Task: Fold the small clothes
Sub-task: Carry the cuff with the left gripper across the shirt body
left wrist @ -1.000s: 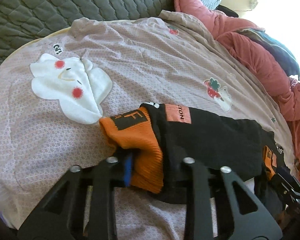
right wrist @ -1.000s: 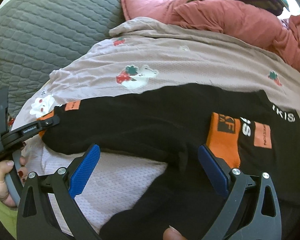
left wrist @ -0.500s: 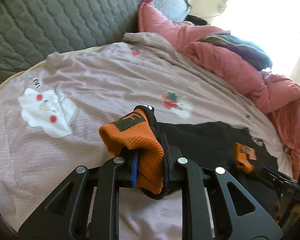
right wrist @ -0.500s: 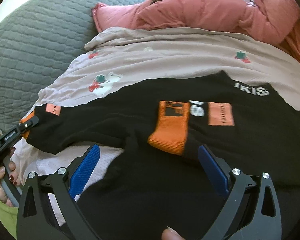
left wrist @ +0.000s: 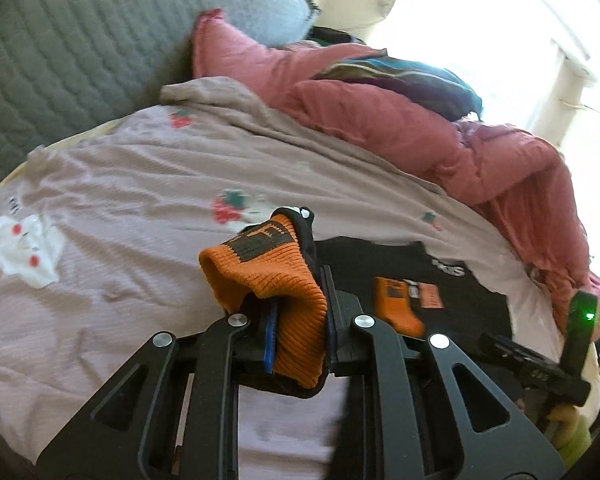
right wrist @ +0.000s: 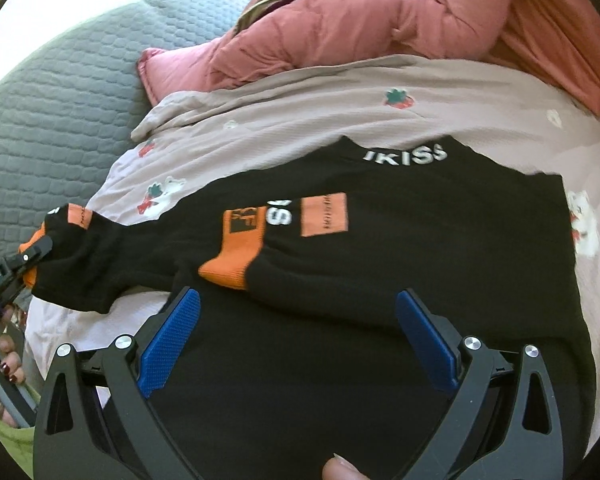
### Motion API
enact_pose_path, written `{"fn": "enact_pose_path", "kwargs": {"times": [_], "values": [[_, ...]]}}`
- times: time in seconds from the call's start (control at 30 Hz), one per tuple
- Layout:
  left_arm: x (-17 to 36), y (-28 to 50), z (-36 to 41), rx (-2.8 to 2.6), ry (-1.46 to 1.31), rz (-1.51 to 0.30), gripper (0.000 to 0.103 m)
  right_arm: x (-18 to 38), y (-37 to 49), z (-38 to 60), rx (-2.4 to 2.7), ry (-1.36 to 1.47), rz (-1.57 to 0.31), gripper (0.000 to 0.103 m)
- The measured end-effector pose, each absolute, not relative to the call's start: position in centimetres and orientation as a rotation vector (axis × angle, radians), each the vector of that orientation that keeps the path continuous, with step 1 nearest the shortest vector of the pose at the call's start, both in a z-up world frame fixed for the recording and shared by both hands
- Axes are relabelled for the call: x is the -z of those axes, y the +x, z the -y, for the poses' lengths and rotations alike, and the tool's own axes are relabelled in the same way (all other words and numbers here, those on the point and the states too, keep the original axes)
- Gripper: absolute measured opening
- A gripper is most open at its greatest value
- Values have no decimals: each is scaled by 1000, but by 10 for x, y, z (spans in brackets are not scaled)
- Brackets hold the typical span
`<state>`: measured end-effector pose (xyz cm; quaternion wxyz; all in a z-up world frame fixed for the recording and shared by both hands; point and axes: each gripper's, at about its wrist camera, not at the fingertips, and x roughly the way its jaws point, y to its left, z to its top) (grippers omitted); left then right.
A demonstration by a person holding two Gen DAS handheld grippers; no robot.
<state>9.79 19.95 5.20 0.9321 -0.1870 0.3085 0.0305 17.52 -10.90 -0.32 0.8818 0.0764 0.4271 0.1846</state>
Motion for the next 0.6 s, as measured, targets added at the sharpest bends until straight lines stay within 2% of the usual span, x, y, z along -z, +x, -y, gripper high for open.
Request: {"fn": "enact_pose_path", "kwargs": {"times": [0.6], "values": [[-67,148,-68,194,-283,-693,8,-5,165,201,-296,305,-831,98]]}}
